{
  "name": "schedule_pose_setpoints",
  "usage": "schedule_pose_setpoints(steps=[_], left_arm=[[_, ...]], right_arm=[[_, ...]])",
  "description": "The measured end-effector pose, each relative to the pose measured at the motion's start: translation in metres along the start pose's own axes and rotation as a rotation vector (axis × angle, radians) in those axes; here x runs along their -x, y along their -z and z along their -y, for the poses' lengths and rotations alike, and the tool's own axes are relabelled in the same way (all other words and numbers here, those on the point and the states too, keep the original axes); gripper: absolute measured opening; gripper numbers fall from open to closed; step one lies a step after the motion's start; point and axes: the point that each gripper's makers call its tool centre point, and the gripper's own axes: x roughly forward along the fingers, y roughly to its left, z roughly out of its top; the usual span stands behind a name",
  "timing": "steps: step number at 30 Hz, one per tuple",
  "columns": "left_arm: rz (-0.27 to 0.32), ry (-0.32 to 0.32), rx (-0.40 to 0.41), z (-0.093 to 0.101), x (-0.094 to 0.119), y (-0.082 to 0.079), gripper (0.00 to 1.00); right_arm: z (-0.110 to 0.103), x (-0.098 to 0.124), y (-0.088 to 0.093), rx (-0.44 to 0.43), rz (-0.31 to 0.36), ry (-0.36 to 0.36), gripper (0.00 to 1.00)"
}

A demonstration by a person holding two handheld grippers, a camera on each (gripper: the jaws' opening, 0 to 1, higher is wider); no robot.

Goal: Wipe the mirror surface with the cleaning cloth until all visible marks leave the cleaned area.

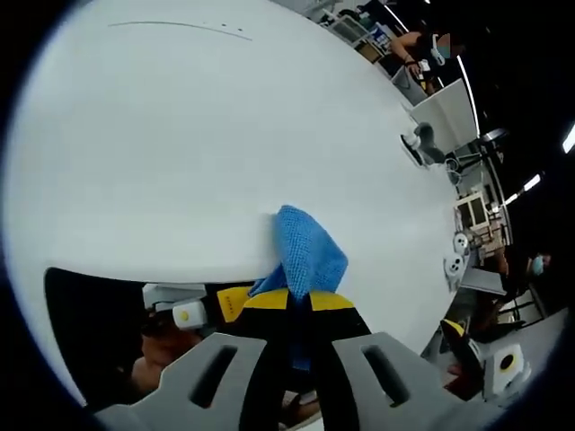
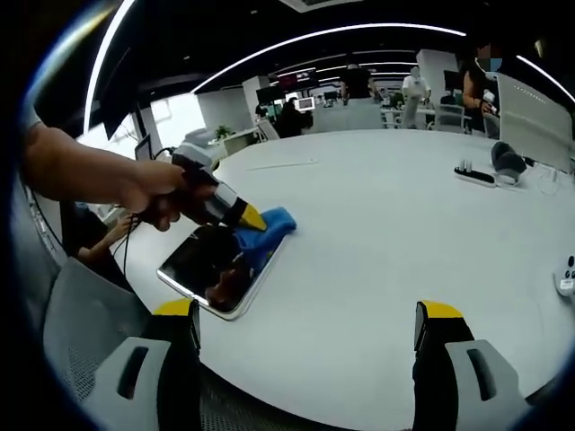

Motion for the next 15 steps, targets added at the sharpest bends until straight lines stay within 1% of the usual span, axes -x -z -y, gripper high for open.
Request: schedule_pose_setpoints(steps=[4,7,15], left_arm=[[0.006,-0.01,0.0,-0.006,0.004,-0.001,0.03],[0.016,-0.012,0.023,-0.012,0.006,-0.003,0.03],[0.03,-0.029,0.018,-0.02,0.012,-0.005,0.03]], right_arm=[[0.001,0.0,0.0,-0.001,0.001,0.0,0.99],[0.0,0.0,0.0,-0.002,0.003,0.0,0.99],[-0.001,0.001,-0.001,0.0,0.005,0.001,0.99]])
